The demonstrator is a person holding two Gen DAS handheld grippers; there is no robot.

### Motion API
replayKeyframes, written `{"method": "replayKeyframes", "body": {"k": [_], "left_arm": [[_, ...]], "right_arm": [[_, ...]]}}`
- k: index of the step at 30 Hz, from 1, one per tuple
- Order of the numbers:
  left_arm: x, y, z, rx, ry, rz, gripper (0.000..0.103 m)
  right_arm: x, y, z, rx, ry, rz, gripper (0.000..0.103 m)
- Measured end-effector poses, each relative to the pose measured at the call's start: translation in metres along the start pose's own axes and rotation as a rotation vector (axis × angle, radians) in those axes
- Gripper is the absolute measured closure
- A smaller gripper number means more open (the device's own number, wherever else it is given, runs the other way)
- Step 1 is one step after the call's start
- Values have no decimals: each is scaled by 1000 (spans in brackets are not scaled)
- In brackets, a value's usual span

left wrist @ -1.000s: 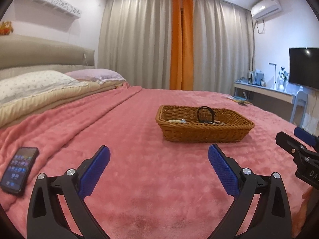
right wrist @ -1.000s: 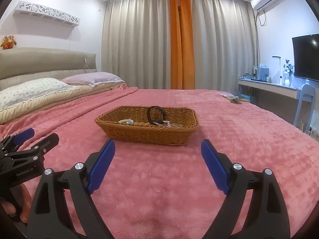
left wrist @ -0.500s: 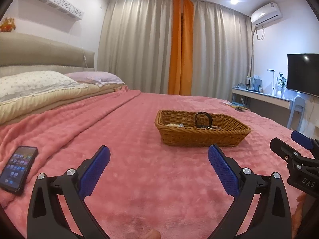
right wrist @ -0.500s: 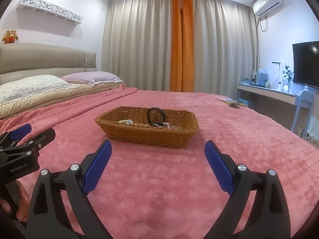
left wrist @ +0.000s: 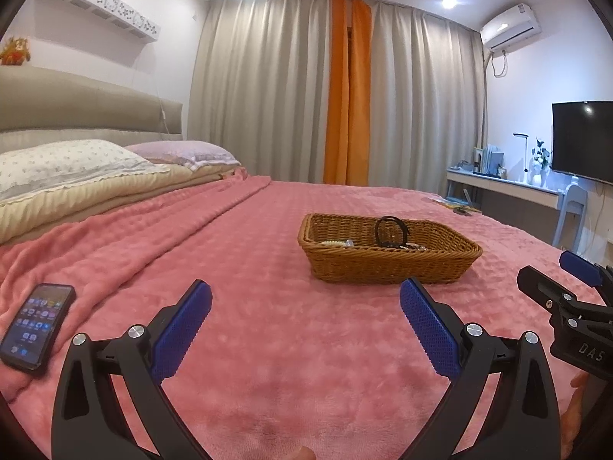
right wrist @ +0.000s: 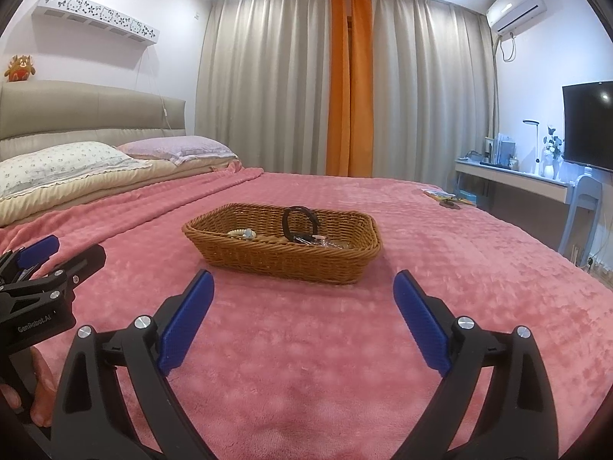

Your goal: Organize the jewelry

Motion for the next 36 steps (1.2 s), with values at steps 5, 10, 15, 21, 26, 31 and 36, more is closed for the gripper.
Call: {"method": "replayKeyframes", "body": {"k": [5,10,15,21,26,31,36], "left_arm": [[-1,0,1,4,-1,5,8],[-1,0,1,8,1,-5,8],[-2,-1,1,9,-3,5,8],[-2,-1,0,4,-5,6,8],[-5,0,-2,-2,-9,16,8],[-5,0,-1,0,-10,16,8],[-7,0,-2,-3,-12,25,8]], "right_arm": [[-1,0,1,0,0,1,13],[-1,0,1,0,-2,1,9],[-3,1,1,1,0,12,9],[-3,1,-1,-2,-4,7,9],[-3,1,-2,-2,-4,7,9],[-3,1,-2,-2,-4,6,9],[-3,1,-1,-3,-4,5,9]]}}
Point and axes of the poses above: each gripper's, at about its wrist camera, not at the fingertips, and z roughly the way its jaws point, x to its left, y to its top, the point moved 4 cm from there along z, roughly the way its jaws point, and after that the axes turned 10 degrees about z, right-handed, at the moved point
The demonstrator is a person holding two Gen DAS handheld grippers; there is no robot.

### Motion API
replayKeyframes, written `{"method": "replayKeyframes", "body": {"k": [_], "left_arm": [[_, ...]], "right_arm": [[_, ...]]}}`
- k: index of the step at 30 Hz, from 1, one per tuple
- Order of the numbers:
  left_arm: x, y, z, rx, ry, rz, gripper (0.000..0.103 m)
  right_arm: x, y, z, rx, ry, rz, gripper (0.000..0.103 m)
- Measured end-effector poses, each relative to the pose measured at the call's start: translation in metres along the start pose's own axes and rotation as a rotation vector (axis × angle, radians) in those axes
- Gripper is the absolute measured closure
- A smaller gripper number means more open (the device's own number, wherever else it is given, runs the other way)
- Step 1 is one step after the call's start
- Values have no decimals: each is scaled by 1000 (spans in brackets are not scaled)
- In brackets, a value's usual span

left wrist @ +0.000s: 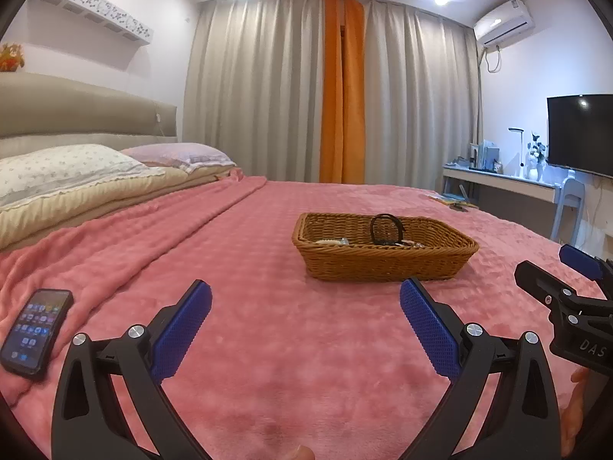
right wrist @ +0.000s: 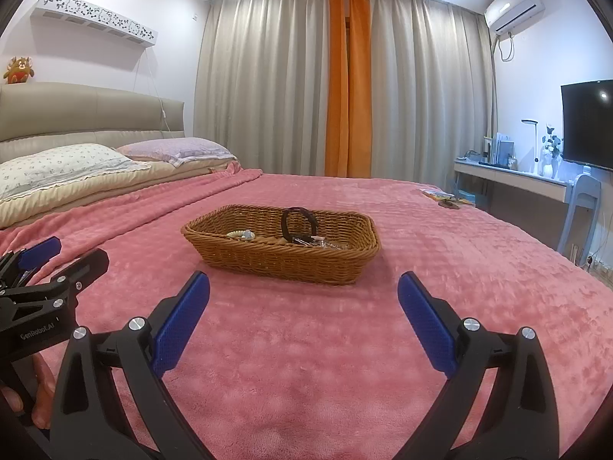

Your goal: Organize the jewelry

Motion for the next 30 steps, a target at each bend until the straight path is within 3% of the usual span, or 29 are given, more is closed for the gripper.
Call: {"method": "replayKeyframes", "body": {"k": [30], "left_arm": [[-2,-1,2,7,-1,4,8]], "right_arm": [[0,0,0,1,0,2,8]]}}
Point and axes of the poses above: each gripper's, at about its wrist camera, not at the fingertips, and z roughly the way its jaws point, x to its left, y to its top, the point moved 4 cm from there along z, roughly the way its jaws point, and after that the axes turned 10 degrees about z, right-handed, at the moved point
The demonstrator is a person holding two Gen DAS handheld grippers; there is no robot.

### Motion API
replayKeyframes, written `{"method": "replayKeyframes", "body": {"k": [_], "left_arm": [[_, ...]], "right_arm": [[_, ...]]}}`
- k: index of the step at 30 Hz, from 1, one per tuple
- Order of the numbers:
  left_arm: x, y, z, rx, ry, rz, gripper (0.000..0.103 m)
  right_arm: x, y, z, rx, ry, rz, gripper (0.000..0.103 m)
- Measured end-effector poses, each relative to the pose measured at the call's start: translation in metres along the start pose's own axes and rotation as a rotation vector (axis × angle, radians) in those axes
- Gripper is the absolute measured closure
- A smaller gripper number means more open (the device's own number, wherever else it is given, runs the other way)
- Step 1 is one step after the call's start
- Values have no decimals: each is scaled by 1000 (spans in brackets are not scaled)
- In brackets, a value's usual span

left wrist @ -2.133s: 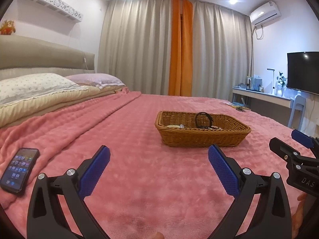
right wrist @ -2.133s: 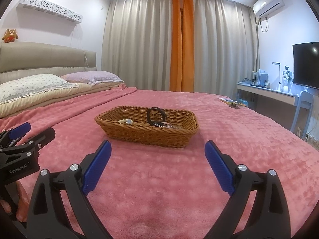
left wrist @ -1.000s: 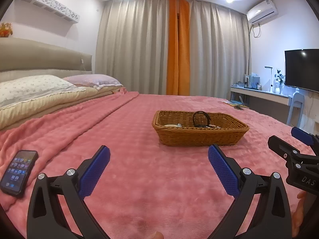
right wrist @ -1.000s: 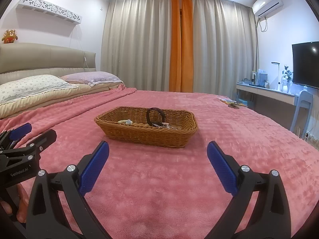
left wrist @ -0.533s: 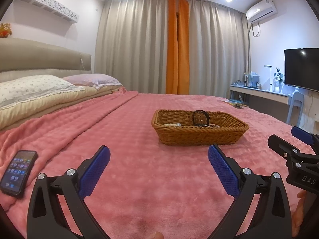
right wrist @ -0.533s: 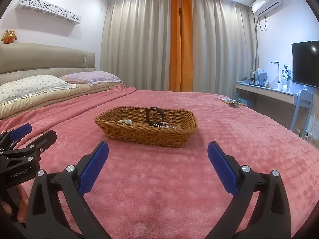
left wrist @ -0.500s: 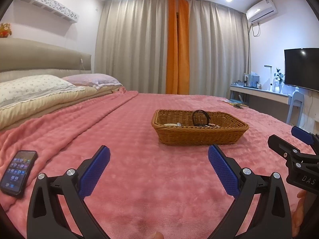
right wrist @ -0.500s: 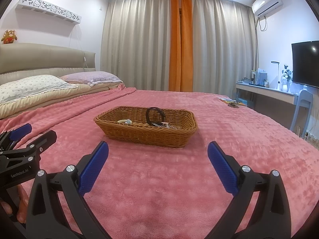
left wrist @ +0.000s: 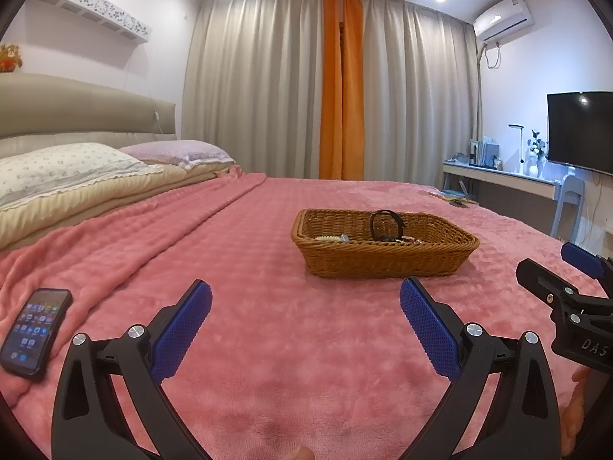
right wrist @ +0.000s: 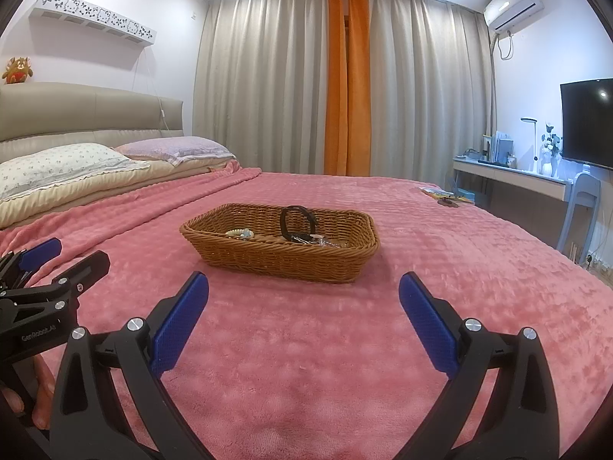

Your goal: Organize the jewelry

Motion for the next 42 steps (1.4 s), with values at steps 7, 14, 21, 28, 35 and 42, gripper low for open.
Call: {"method": "replayKeyframes", "body": {"k": [7,14,21,28,35,42], "left_arm": [[-3,-4,0,2,2,10,8],[-4,-3,0,11,4,10,8],[1,-4,-1,14,20,-7,8],[6,-3,0,23,19,-13,8],[6,-2,2,26,18,-11,8],[7,-3,3,29,12,-17,8]], "right_arm": [[0,0,0,0,1,-3,8],[0,0,0,-1,-1,-1,8],[0,0,0,-1,-1,-2,8],[0,-1,1,0,-1,-2,8],[0,-1,1,1,-1,-1,8],[1,-1,0,1,-1,-1,8]]}}
Point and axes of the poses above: each gripper's, at about its wrist camera, not at the fingertips, and z roughly the way its jaws point, x to its left, y to its top, the point moved 4 cm from there along z, roughly the way its jaws point, and after that the axes turned 10 degrees about z, right-handed, at the moved point
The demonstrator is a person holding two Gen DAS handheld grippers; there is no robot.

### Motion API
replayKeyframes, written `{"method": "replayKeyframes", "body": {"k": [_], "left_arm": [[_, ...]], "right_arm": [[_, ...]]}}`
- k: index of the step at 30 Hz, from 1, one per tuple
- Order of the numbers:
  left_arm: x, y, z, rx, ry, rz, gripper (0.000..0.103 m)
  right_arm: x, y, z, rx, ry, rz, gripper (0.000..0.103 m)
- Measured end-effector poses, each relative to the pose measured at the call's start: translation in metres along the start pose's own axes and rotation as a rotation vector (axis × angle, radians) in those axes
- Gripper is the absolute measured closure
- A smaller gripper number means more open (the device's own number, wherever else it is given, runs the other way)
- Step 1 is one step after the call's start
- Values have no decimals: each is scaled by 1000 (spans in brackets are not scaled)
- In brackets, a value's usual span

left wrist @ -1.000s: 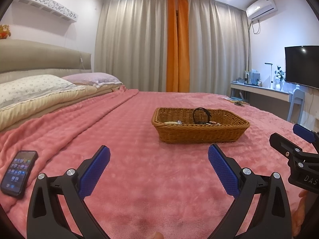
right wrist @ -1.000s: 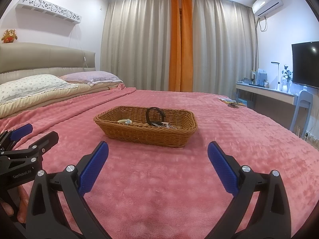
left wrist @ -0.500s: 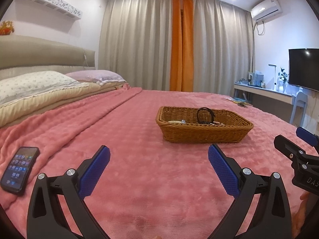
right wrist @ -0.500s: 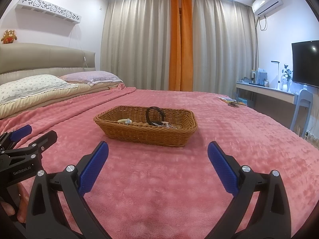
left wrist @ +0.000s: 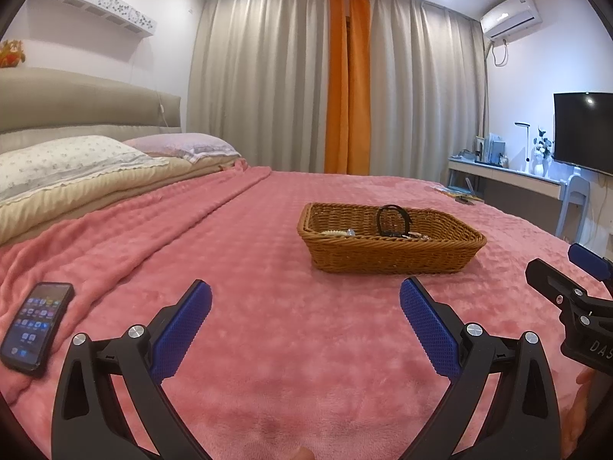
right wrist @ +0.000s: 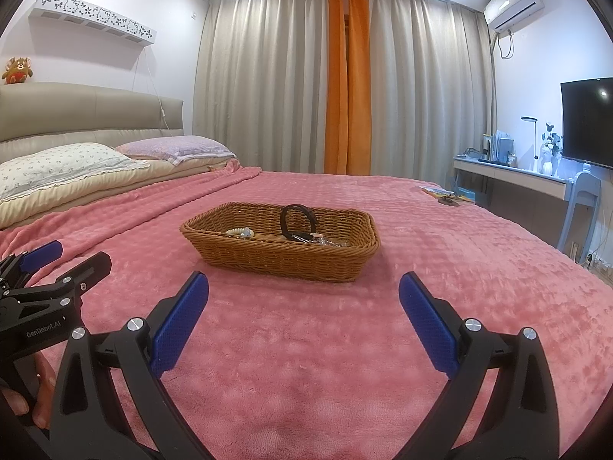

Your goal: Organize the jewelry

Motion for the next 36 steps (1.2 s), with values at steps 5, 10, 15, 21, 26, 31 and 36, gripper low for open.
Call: {"method": "replayKeyframes", "body": {"k": [5,10,15,21,26,31,36], "left_arm": [[0,0,0,5,0,2,8],[0,0,1,4,-1,0,8],[0,0,1,5,-1,0,8],[-1,0,2,5,-2,6,8],[-1,0,2,7,-3,3,8],[0,1,2,-2,2,7,8],[-4,1,2,-4,-11,27,7]], "right_arm": [[0,0,0,1,0,-1,8],[0,0,0,1,0,0,8],[1,-2,2,0,-1,-6,8],[1,-2,2,0,0,-3,8],[0,-3,2,0,0,-1,8],[0,-3,2,0,0,-3,8],[1,-2,2,0,0,-2,8]]}}
Point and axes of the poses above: each gripper's, at about its wrist camera, not at the fingertips, and z roughly the way its jaws point, x to its left, y to its top, the point moved 4 cm from there along z, roughly the way its jaws point, and after that the axes turned 10 degrees about z, right-handed, at the moved point
